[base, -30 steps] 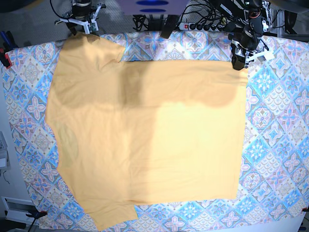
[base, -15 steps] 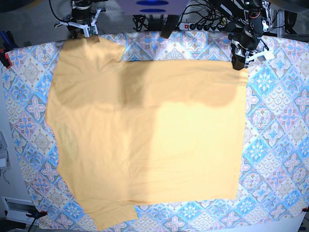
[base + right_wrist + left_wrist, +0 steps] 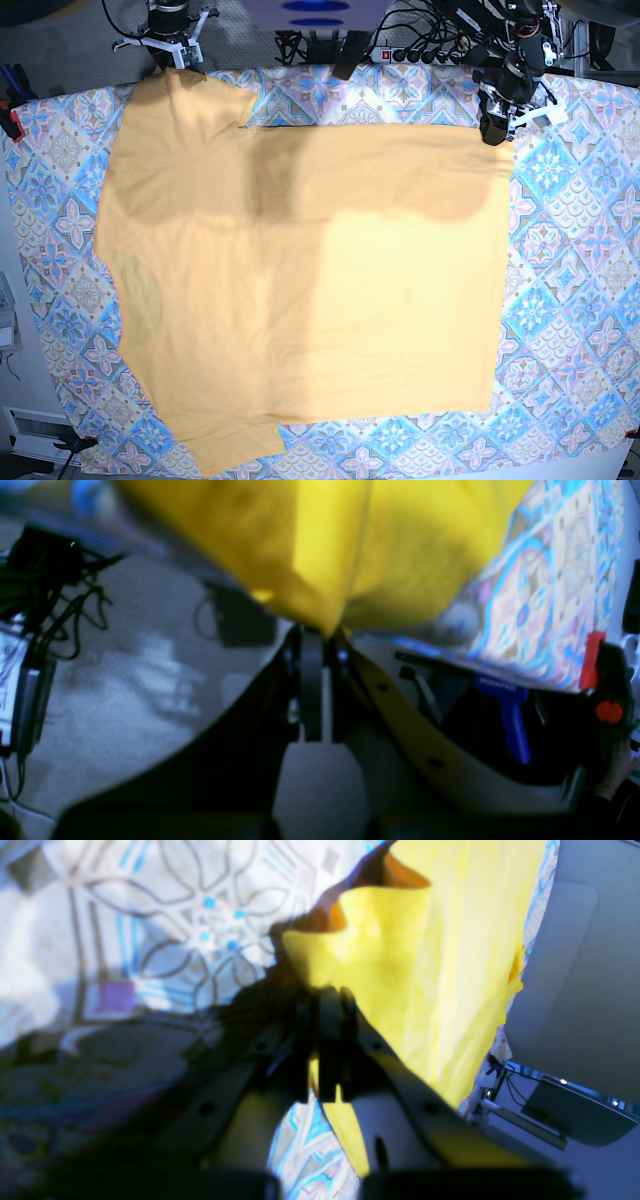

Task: Fold the T-shirt properly
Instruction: 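Lift the shoulder edge with both grippers and drag it toward the robot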

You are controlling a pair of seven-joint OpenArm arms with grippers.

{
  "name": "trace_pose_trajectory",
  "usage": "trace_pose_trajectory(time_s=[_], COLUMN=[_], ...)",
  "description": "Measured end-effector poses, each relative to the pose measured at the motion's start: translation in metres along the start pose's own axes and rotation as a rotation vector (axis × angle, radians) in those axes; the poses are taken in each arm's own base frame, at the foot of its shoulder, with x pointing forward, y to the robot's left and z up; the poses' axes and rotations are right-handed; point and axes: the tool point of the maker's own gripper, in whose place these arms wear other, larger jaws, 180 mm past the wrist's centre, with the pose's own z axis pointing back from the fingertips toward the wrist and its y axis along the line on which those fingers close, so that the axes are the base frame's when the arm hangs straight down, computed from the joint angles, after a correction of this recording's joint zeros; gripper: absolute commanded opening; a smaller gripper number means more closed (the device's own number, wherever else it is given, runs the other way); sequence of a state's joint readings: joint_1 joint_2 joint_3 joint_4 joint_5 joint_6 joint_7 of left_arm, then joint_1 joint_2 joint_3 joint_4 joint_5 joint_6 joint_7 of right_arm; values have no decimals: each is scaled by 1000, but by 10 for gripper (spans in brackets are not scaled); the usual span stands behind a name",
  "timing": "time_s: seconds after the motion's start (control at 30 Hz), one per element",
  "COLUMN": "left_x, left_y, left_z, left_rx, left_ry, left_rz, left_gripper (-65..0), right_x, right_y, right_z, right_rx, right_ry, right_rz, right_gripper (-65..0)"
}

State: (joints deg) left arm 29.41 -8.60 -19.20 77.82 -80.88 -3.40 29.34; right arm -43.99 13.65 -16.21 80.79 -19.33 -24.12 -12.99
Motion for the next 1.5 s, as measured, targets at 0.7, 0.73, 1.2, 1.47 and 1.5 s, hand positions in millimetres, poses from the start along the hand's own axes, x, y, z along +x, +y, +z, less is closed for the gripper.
trace_pose_trajectory(time_s=[0.7,0.73,1.2,1.47,1.5], left_x=[-18,-18,-30,-35,-36], left_y=[19,20,41,54,53], left_z=[18,19,50,67,69], left_rx=[14,13,67,102,102], left_ry=[36,39,76,92,93], left_rz=[-15,-20,-54,-60,-63], left_gripper=[-650,-650,-650,-650,-650], right_x=[-5,-5,-14,-17,-17], right_y=[-34,-33,-35,-42,-42], right_z=[29,31,42,51,52], right_rx=[-50,-45,-27,-36,-27], right_ry=[-39,-43,-64,-64,-67], right_rz=[3,6,44,46,54], right_gripper=[-647,-647,-647,-647,-647])
